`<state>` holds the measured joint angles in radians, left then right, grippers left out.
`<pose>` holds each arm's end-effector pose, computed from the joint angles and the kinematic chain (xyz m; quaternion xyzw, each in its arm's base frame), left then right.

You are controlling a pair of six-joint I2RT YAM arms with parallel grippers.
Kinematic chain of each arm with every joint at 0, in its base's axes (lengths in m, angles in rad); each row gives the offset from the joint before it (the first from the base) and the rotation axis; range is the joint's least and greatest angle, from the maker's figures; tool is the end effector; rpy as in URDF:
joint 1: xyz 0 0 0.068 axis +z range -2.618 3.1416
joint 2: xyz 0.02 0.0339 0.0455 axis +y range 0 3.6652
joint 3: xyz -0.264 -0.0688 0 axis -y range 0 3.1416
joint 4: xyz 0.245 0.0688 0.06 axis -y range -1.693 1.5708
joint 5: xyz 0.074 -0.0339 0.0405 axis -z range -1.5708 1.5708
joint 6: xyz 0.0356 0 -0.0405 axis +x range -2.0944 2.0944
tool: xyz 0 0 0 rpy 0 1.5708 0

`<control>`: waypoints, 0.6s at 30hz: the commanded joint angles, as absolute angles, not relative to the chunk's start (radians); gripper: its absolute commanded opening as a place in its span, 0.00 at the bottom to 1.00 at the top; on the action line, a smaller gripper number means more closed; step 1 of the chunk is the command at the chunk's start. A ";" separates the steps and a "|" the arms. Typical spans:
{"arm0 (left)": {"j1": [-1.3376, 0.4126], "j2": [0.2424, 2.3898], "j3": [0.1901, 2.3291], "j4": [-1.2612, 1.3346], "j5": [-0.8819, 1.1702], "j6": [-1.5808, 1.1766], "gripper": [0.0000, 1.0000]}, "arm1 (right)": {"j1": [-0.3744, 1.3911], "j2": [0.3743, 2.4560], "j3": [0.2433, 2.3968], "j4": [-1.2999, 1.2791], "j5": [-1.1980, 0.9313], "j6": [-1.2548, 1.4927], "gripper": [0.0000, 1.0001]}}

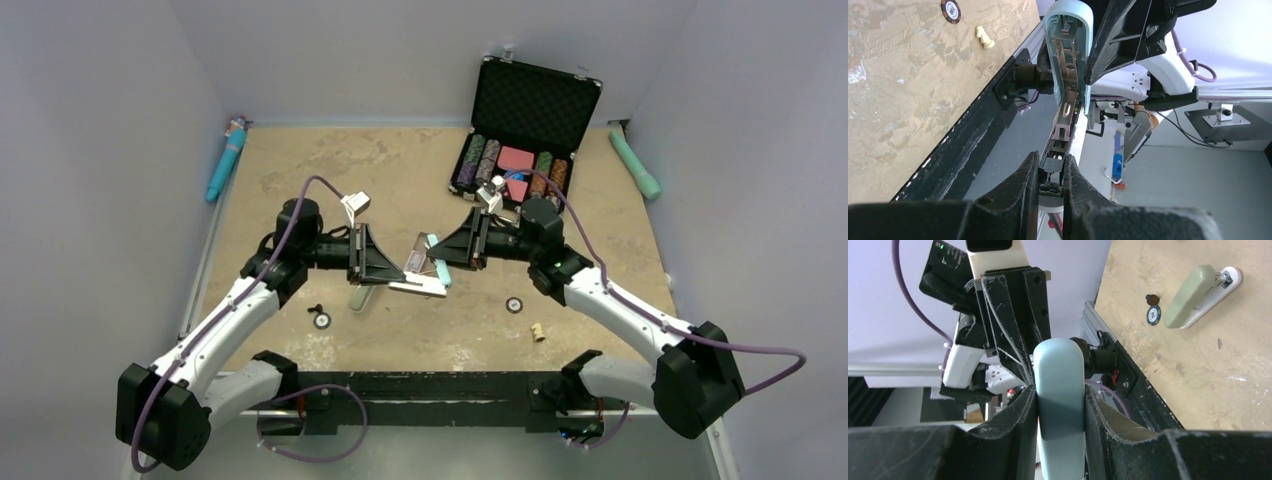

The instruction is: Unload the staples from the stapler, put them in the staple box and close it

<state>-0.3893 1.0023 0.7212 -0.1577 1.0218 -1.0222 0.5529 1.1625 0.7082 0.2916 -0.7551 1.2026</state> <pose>0.1862 -0.1092 0.2863 0.0201 0.7813 -0.6175 0.0884 0.2087 0.1574 0.2860 0.0000 0.7476 0.6424 0.1683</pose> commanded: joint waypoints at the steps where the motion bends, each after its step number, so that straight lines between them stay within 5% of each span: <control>1: -0.373 1.035 0.710 -0.143 0.937 -1.060 0.00 | 0.531 1.155 0.683 0.181 -0.702 1.259 0.00; 18: -0.371 1.216 0.607 -0.069 0.902 -1.199 0.00 | 0.521 1.174 0.458 0.209 -0.555 1.553 0.00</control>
